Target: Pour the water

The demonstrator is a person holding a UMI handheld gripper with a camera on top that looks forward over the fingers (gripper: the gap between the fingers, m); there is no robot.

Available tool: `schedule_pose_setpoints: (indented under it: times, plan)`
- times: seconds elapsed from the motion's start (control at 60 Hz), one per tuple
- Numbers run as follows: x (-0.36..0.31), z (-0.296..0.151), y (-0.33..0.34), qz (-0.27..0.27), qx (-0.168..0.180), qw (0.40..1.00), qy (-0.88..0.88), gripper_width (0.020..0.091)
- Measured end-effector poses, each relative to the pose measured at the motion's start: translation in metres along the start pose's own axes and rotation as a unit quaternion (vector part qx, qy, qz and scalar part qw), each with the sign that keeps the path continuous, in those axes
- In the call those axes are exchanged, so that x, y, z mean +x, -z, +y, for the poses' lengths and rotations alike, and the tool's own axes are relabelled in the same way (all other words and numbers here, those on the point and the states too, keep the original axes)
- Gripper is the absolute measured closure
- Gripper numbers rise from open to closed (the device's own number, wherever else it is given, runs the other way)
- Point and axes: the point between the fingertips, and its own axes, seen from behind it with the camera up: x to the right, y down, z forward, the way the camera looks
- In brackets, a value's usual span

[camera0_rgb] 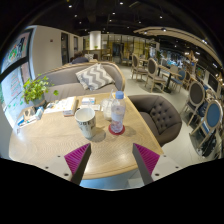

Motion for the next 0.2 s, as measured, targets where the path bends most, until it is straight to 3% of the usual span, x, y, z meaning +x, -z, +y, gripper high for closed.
schedule_pose_setpoints:
  times: [0.2]
  plan:
    - [-0.006,0.0023,-0.0019,-0.003,-0.004,1.0,0.009,0.0249]
